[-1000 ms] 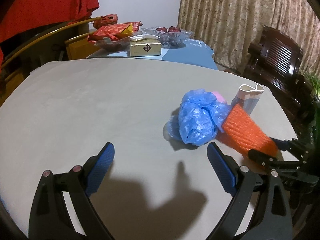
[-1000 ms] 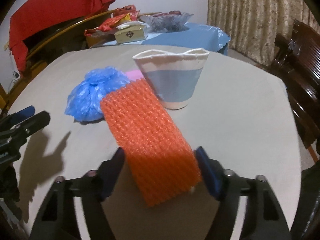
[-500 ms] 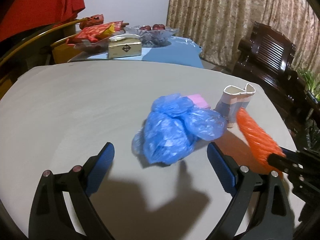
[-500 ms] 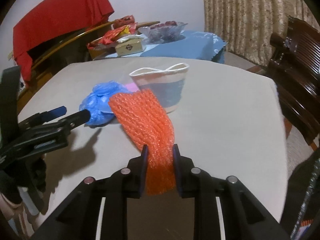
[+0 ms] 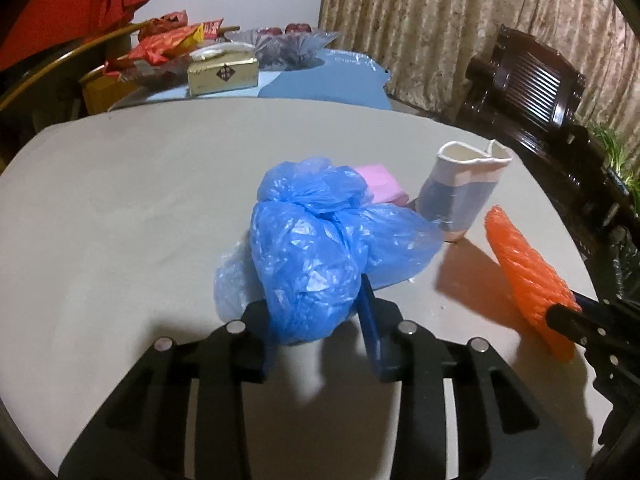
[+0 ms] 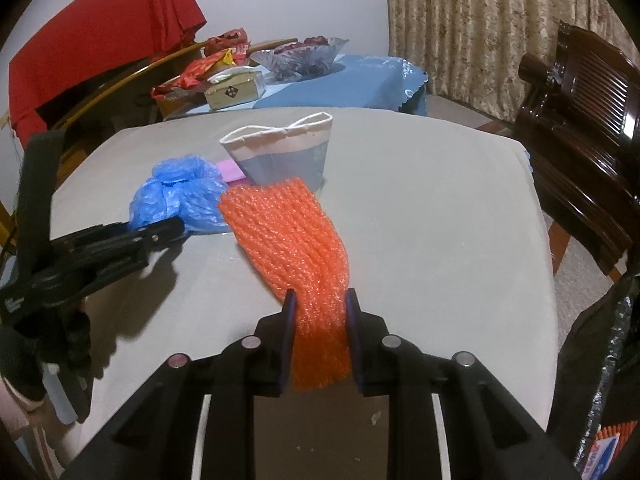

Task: Collect trash
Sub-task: 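Grasp the blue plastic bag with the left gripper, then lift the blue bag and orange mesh toward the bin with both grippers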

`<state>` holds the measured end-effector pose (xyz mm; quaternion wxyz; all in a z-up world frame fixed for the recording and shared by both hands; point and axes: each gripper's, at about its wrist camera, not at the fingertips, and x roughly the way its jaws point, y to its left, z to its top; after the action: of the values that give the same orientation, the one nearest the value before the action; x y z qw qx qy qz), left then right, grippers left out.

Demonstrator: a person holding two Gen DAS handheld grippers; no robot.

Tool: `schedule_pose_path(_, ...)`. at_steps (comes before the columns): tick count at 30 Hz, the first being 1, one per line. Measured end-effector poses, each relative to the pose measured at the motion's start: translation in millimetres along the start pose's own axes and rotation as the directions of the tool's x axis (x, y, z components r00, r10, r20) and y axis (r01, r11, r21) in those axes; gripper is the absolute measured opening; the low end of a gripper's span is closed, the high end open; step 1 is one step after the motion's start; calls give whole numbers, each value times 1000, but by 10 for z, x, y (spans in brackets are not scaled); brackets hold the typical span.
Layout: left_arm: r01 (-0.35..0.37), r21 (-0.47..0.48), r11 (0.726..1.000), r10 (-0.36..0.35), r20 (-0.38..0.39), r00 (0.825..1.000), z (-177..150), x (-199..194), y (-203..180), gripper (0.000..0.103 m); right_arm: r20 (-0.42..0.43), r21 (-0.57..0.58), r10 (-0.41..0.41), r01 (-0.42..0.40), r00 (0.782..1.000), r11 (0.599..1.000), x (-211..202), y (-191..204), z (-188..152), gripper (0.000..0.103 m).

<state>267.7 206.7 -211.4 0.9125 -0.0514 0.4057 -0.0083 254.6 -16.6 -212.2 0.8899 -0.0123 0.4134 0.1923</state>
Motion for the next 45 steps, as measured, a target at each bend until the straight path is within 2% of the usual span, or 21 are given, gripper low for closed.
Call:
schedule_pose_path(7, -6, -24, 1000, 7, 50, 999, -113, -466, -33, 33, 19, 7, 1, -1, 1000, 1000, -136, 8, -6, 23)
schedule_pose_path(17, -20, -42, 999, 22, 59, 998, -263, -791, -69, 33, 42, 2, 2, -2, 999, 1000, -371, 24, -46, 24)
schedule_pose_path(29, 3, -26, 1000, 0, 87, 996, -359, -1171, -224, 33, 80, -3, 8, -7, 997, 1000, -741, 17, -124, 24)
schedule_pose_path(45, 57, 35, 998, -62, 146, 987, -384, -1612, -654, 33, 182, 3, -18, 17, 983, 1000, -1453, -111, -233, 24)
